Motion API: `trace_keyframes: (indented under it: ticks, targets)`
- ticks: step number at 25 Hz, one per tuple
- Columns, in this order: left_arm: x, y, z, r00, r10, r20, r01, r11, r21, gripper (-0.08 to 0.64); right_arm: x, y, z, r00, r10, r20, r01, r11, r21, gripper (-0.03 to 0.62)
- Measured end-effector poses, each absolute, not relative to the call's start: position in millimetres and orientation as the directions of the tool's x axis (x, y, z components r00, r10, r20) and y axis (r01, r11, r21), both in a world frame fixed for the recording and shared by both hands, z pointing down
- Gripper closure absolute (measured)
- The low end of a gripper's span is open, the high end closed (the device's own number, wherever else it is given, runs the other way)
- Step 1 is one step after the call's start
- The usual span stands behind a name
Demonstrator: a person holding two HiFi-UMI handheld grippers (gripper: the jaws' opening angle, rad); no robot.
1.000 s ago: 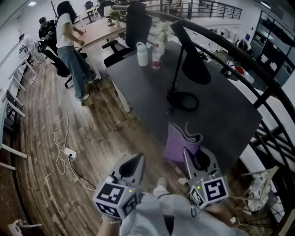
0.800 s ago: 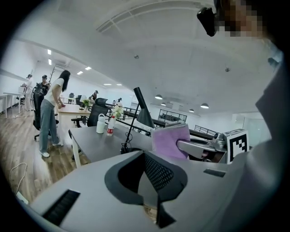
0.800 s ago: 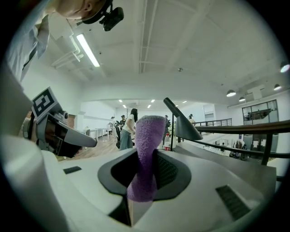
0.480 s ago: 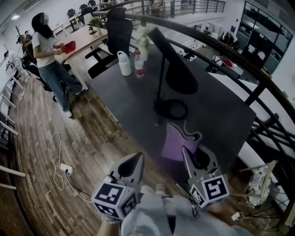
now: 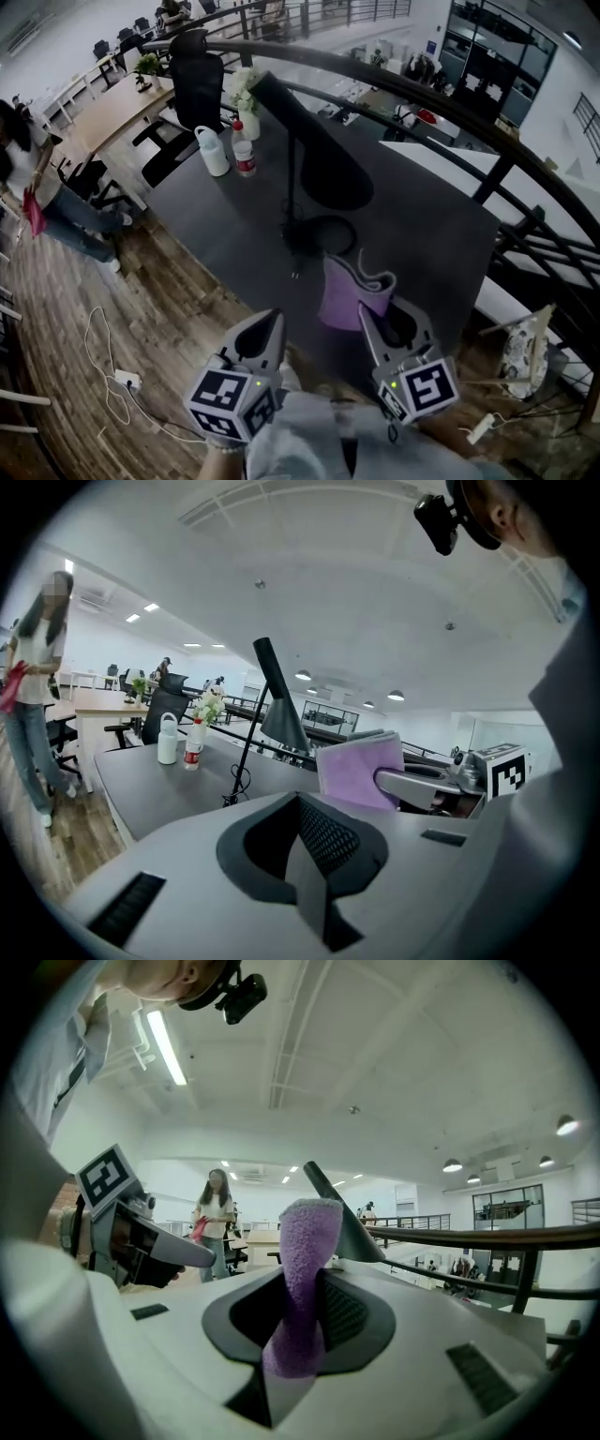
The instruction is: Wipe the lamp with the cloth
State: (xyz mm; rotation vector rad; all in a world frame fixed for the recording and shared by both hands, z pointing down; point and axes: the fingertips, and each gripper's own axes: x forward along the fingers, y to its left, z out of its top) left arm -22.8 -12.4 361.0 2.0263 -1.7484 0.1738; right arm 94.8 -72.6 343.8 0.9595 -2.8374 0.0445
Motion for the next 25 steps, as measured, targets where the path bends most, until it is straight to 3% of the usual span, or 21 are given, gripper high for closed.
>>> trace_keyframes:
  ticks: [12,25]
  targets:
    - [-82.5,-93.7,355.3,0.280,-0.883,0.377,-0.954,-0.214,0.210,0.557,28.4,-124.8,320.3,-0.745,-0.658,0.110,-0.659,0.751,0.039,0.503]
    - [-132.3,-137.1,343.4,0.386,-0.850,0.358,-0.918,-0.318,0.235,0.557,-56.3,-165.1,245.3,-0.736,-0.676,-0.049,-0.674,0.723,0.152,0.503]
